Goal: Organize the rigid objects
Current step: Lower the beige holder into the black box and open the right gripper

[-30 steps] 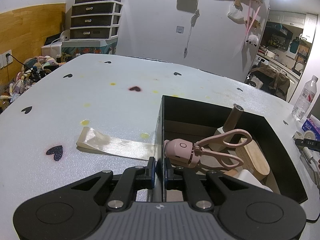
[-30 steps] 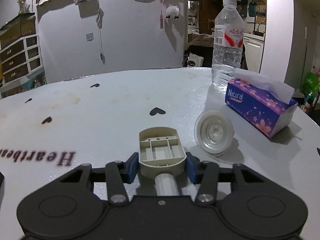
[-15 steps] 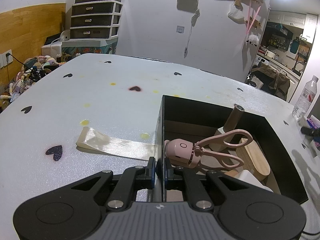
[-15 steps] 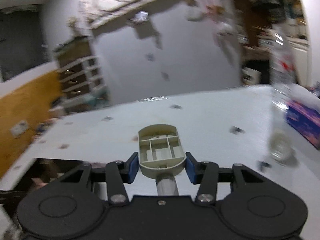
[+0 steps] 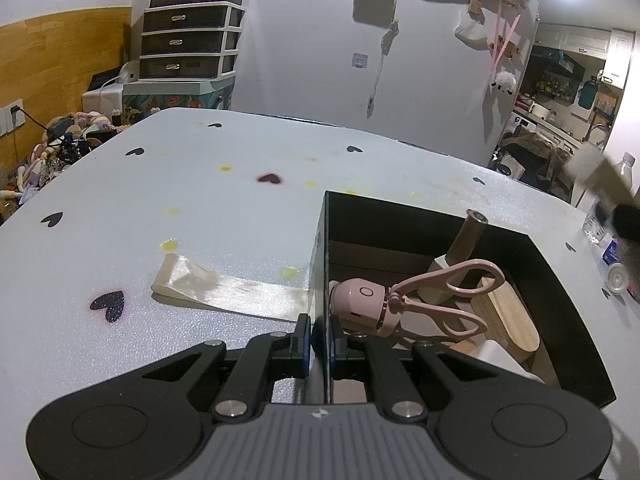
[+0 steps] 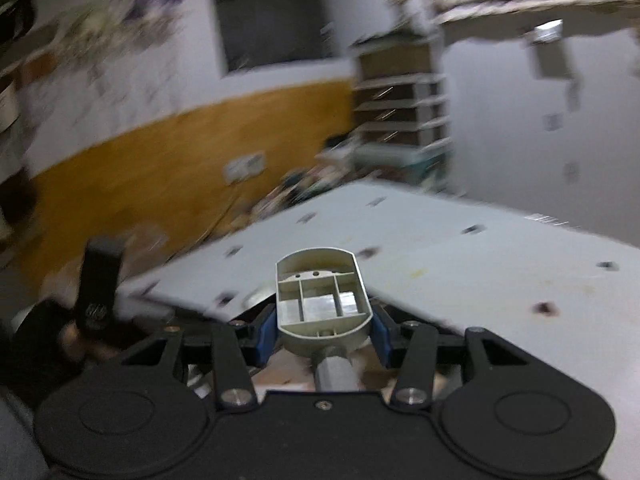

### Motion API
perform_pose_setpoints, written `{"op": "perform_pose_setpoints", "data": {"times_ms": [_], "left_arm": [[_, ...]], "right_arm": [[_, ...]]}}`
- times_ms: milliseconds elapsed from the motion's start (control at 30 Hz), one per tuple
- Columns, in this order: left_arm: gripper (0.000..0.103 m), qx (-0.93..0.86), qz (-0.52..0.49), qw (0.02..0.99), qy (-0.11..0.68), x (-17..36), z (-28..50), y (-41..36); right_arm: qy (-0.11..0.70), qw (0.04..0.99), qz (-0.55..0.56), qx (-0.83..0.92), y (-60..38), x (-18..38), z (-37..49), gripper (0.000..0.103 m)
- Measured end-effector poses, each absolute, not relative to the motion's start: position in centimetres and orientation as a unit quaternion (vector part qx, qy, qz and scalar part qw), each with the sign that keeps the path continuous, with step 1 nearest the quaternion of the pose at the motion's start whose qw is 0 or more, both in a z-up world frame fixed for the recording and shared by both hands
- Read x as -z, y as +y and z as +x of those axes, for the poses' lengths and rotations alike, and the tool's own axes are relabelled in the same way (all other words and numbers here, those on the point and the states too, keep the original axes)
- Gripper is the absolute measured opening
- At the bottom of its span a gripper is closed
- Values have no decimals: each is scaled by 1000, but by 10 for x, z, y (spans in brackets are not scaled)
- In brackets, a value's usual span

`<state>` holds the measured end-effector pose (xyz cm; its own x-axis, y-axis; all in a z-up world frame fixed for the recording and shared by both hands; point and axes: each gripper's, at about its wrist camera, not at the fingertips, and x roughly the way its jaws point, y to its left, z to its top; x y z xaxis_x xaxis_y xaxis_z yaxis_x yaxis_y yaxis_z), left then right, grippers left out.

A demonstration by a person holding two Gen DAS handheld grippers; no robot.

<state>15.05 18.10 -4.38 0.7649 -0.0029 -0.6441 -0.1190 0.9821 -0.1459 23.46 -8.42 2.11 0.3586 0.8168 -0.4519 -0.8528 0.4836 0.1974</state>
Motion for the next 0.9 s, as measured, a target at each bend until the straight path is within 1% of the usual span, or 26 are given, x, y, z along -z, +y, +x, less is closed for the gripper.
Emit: {"op": "perform_pose_setpoints", "data": {"times_ms": [200,267,467,567,800,833,867,900], "left_arm": [[9,-31,-91,936,340,44,150,180],[9,-31,-91,936,340,44,150,180],[9,-30,-91,936,340,44,150,181],[9,-30,-90,936,339,44,150,181],[9,-30,-91,936,338,43,150,181],[9,-30,-92,936,338,43,150,181],[9,-30,-92,936,338,43,150,181],[9,-30,-92,936,338,43,150,180]], "right_arm": [[332,736,-83,-584,-33,3,246,49],[342,726,-104,-587,-21,10,252,49],[347,740,-167,-552,4,24,280,48],[349,726,-185,-563,12,27,287,49],[337,675,-240,-610,24,27,271,49],[336,674,-242,-611,25,27,271,53],[331,678,-241,-611,26,25,271,60],[327,683,-238,-608,25,24,270,74]]}}
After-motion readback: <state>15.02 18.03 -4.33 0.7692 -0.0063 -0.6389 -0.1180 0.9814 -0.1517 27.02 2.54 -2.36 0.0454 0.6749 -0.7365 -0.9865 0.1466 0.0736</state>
